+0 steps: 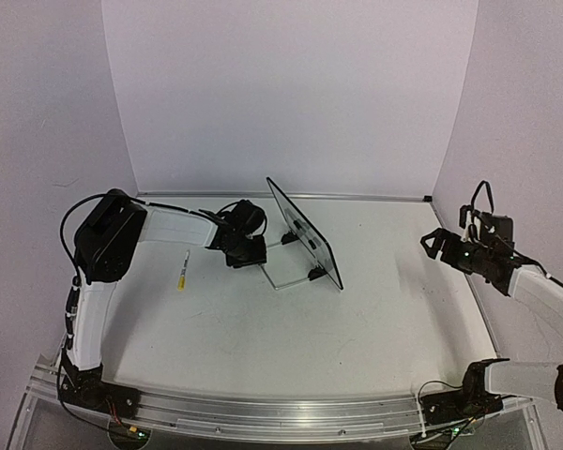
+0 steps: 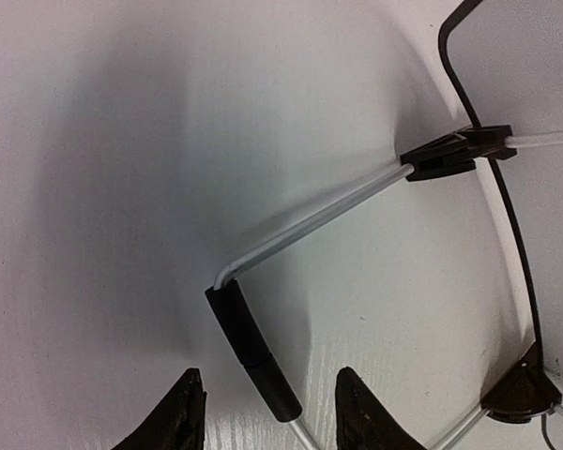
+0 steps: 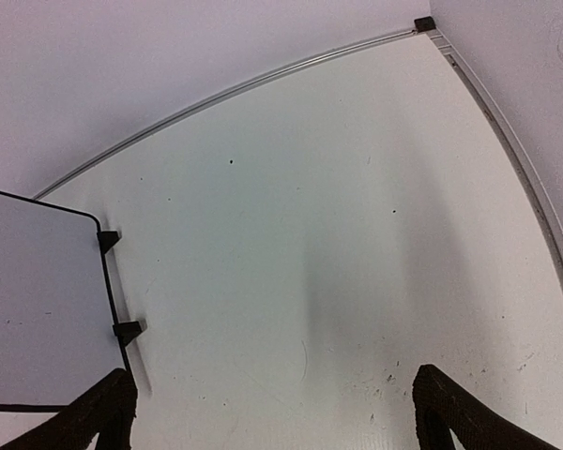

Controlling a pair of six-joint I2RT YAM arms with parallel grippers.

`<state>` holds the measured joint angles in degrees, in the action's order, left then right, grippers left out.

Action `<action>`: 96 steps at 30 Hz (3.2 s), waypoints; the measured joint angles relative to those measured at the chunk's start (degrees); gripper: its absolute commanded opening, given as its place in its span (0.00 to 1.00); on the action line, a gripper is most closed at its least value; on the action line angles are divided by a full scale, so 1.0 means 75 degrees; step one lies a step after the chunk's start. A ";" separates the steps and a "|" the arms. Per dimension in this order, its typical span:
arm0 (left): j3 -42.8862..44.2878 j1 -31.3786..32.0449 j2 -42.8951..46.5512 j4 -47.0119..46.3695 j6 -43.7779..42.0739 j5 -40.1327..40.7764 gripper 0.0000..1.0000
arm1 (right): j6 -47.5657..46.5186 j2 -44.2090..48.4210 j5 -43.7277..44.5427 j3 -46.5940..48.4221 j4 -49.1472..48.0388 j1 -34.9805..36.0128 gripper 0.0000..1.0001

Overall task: Write a sentence on the whiteboard
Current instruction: Pick up the whiteboard stand from the center of the board, then move the whiteboard stand to the center of the board, then pick up the whiteboard stand from the center of the board, then move the whiteboard stand to the center of the board.

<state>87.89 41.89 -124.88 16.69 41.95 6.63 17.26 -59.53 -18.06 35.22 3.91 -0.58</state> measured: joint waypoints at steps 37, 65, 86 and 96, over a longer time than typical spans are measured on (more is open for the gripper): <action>0.0476 -0.0841 -0.0649 -0.0495 -0.3006 -0.2289 0.00 | -0.0818 -0.1334 -0.1015 0.0360 -0.0173 0.2078 0.93; -0.1477 -0.1486 0.0918 -0.1570 -0.3176 -0.3794 0.70 | -0.1927 -0.5325 -0.0007 0.1358 -0.2365 0.4282 0.66; -0.3274 -0.1727 0.2318 -0.2298 -0.1776 -0.2743 0.71 | -0.2772 -0.6709 0.0869 0.2162 -0.2772 0.4891 0.34; -0.3696 -0.1793 0.3311 -0.2125 -0.1786 -0.2088 0.74 | -0.2672 -0.6807 0.1838 0.2108 -0.3101 0.5154 0.15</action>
<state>60.17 28.44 -100.05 0.74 28.56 -9.03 -2.78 -110.59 -4.28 51.03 -19.35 38.08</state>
